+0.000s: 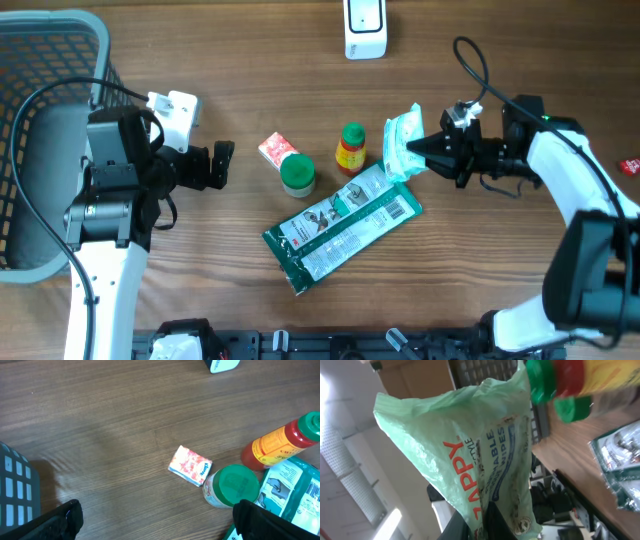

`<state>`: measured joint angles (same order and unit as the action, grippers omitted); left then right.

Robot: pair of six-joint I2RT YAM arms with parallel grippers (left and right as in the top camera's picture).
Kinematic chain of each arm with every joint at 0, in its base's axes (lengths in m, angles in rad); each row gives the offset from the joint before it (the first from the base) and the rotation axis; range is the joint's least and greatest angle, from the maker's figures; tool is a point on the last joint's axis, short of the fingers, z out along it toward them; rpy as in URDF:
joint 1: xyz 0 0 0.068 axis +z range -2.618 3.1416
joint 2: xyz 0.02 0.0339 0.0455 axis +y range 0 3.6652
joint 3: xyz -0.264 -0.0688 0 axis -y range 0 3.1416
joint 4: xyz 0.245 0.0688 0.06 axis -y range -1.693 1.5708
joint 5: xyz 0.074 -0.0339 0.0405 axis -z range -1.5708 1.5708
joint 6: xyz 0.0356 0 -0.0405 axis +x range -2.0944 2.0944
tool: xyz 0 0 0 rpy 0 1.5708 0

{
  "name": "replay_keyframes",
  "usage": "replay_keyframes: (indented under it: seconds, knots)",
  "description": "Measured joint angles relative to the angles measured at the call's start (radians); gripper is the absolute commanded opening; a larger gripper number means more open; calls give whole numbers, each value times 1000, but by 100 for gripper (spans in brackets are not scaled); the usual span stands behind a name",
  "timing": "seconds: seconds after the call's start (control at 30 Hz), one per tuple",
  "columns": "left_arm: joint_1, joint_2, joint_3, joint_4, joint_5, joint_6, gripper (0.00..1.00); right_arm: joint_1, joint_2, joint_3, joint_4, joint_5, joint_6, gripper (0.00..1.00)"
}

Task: Scan the item barcode
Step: 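Grasp the wipes packet with the right gripper and lift, then carry the wipes packet up toward the white scanner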

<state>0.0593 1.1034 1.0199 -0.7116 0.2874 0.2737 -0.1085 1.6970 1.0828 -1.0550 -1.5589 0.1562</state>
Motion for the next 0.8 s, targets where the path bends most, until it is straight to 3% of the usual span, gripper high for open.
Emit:
replay_keyframes:
  seconds: [0.37,0.63,0.8]
  knots:
    - [0,0,0,0,0,0,100,0,-226,0,-118,0,-128,4]
    - [0,0,0,0,0,0,100,0,-309,0,-365,0,-289,4]
    - [0,0,0,0,0,0,100,0,-328,0,-400,0,-359,4]
